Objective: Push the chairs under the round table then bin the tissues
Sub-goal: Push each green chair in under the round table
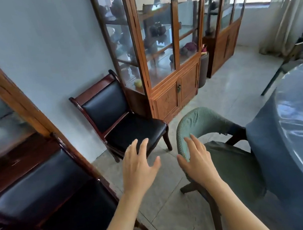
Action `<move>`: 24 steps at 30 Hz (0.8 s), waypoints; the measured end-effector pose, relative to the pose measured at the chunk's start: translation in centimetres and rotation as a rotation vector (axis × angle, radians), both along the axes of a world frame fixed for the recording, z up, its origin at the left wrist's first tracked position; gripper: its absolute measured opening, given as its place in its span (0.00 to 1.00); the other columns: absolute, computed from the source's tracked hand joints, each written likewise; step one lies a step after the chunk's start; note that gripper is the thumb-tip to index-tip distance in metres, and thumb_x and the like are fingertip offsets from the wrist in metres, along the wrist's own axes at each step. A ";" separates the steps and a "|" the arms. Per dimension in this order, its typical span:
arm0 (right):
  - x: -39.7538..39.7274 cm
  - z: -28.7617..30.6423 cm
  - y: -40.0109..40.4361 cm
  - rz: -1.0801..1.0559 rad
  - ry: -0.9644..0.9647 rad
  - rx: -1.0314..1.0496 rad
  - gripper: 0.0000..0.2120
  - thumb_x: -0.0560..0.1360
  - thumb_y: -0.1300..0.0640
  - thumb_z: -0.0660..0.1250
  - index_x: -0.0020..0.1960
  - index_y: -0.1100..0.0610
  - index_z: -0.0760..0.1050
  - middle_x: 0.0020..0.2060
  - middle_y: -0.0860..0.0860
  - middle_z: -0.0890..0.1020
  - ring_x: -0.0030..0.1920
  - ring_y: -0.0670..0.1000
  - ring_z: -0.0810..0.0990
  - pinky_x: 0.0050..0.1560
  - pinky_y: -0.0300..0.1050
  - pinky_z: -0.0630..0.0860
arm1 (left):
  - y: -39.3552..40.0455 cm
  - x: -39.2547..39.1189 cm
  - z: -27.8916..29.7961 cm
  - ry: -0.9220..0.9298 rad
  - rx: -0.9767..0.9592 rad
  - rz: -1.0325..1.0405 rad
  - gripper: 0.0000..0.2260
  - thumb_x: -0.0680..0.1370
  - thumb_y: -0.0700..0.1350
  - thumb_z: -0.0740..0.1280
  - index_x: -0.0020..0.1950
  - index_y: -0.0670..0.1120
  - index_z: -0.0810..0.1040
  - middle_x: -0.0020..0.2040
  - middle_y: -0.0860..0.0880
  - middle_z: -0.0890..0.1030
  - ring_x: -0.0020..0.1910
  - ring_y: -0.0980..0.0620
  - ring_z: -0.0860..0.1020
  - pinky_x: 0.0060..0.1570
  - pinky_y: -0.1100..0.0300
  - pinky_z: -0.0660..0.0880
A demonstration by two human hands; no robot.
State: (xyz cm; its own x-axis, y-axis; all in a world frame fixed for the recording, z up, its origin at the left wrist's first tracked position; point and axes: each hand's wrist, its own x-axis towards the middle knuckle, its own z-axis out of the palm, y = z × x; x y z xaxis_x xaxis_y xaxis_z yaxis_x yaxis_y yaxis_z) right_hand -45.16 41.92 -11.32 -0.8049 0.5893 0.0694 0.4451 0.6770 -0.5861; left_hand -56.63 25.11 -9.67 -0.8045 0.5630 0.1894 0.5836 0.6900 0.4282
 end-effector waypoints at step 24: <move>-26.1 -3.6 16.6 -0.222 -0.081 -0.086 0.31 0.79 0.44 0.61 0.77 0.53 0.56 0.79 0.53 0.54 0.78 0.56 0.53 0.72 0.59 0.61 | 21.7 -29.5 -3.3 -0.033 -0.038 -0.221 0.29 0.77 0.60 0.66 0.76 0.53 0.63 0.76 0.44 0.65 0.75 0.44 0.62 0.69 0.47 0.67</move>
